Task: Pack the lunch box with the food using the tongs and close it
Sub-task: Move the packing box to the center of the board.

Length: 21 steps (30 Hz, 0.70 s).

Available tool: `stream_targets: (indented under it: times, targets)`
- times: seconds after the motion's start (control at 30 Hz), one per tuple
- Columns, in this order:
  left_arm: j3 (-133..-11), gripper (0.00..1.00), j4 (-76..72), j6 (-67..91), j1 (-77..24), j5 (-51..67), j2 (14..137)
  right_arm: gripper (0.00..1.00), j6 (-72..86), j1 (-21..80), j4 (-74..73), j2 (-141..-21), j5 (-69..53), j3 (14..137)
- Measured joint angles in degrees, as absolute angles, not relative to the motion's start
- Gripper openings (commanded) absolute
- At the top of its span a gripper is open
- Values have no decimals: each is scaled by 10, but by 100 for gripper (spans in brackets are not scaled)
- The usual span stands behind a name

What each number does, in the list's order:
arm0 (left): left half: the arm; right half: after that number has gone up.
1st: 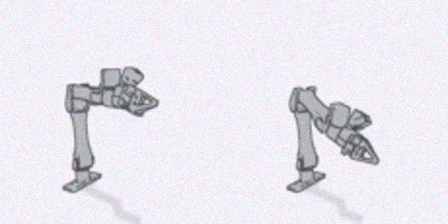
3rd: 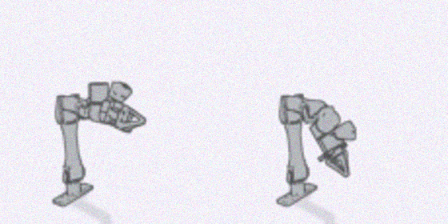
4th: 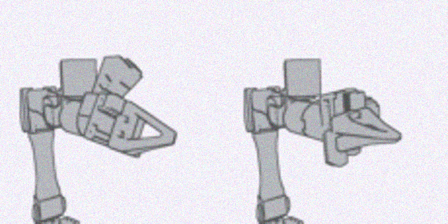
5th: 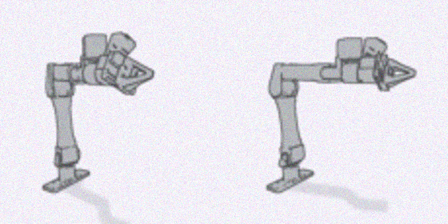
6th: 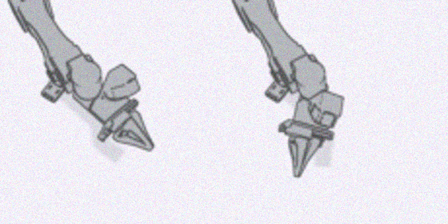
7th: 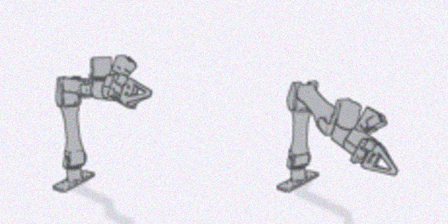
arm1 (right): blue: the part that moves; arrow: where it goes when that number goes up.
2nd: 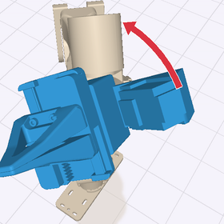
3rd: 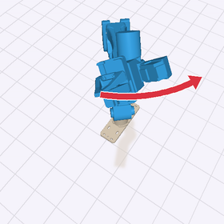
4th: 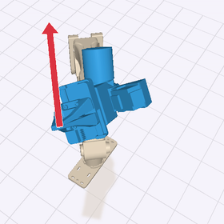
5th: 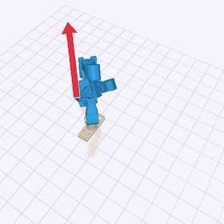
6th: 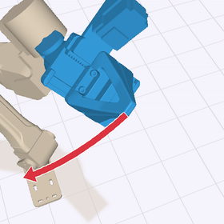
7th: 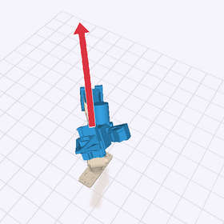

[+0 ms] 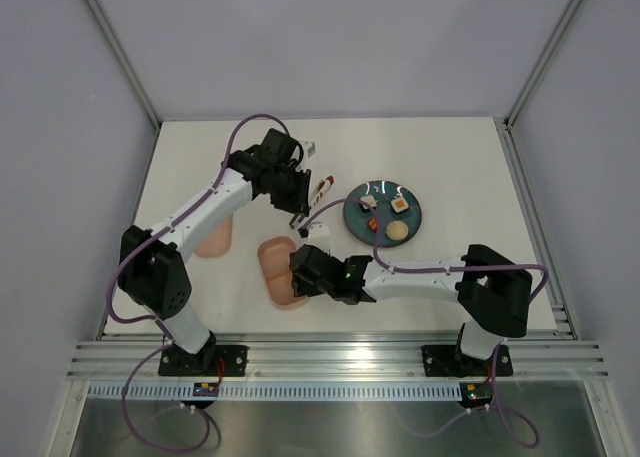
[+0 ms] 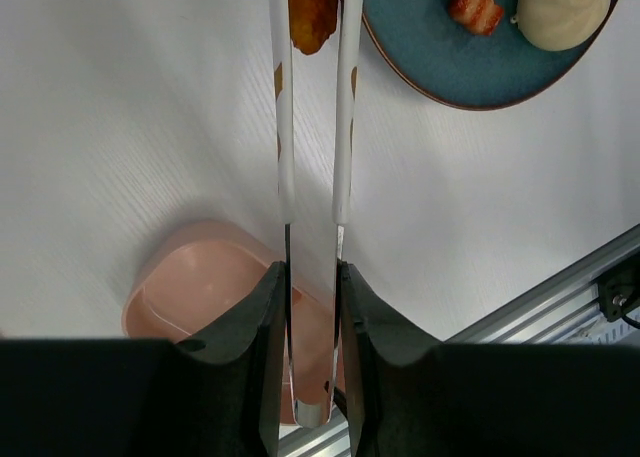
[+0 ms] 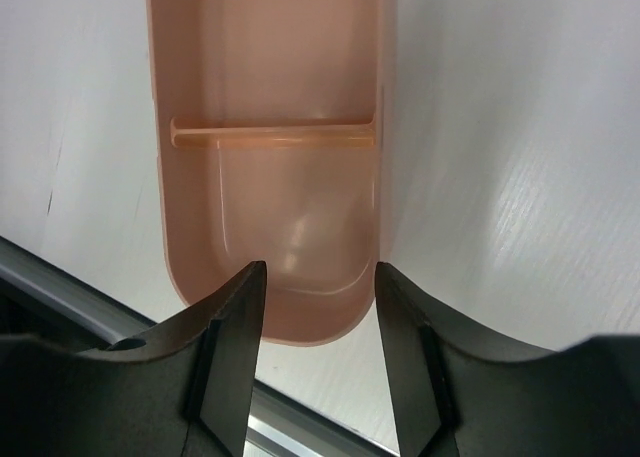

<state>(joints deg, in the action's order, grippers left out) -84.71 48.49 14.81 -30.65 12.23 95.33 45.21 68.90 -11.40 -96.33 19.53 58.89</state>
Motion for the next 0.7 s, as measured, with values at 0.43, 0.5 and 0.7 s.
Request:
stream_targets:
  times: [0.43,0.5,0.7]
  targets:
    - [-847,0,461,148,-289,123,954,53,467,696,-123,-972,220,589]
    - [-847,0,461,148,-286,123,954,53,471,696,-124,-974,227,589]
    - [-847,0,462,148,-281,123,954,39,474,696,-146,-1011,231,609]
